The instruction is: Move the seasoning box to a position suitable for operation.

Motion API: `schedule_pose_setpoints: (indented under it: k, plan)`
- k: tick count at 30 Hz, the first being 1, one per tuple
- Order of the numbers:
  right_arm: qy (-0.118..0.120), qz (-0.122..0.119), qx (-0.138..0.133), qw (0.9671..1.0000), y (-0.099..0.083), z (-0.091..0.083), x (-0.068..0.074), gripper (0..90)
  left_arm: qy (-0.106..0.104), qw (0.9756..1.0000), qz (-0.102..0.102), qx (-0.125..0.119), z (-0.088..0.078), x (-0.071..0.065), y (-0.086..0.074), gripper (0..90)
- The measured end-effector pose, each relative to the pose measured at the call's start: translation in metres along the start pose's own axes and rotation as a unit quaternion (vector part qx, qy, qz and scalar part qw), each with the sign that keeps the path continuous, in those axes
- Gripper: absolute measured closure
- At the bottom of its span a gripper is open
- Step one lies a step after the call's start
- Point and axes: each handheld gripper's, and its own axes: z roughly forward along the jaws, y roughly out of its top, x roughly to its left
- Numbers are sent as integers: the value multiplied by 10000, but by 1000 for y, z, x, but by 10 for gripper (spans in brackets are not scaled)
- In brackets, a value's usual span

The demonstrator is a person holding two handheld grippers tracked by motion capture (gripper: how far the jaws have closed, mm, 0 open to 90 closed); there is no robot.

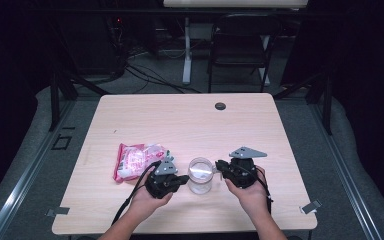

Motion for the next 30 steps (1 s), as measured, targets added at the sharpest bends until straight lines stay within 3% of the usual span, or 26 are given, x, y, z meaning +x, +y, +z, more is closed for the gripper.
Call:
schedule_pose_setpoints:
  k: [12, 17, 23, 26, 28, 30]
  plan:
    - [-10, 5, -22, 10000, -2, -1, -1, 804, -45, 9998, -12, -216, -5, 0, 4, 900]
    - [46, 15, -32, 10000, -4, -3, -2, 772, -107, 9994, 81, -333, -7, -4, 9, 900]
    - [173, -136, 28, 9998, -4, -10, 3, 700, -152, 9990, 101, -411, -7, -5, 14, 900]
    - [229, -268, 38, 9994, -5, -14, 9, 656, -196, 9986, 94, -482, -7, -6, 18, 900]
    - [269, -501, 135, 9983, -5, -20, 16, 602, -220, 9985, 94, -502, -6, -7, 22, 892]
    - [253, -511, 133, 9983, -5, -21, 18, 588, -243, 9983, 104, -527, -5, -7, 23, 885]
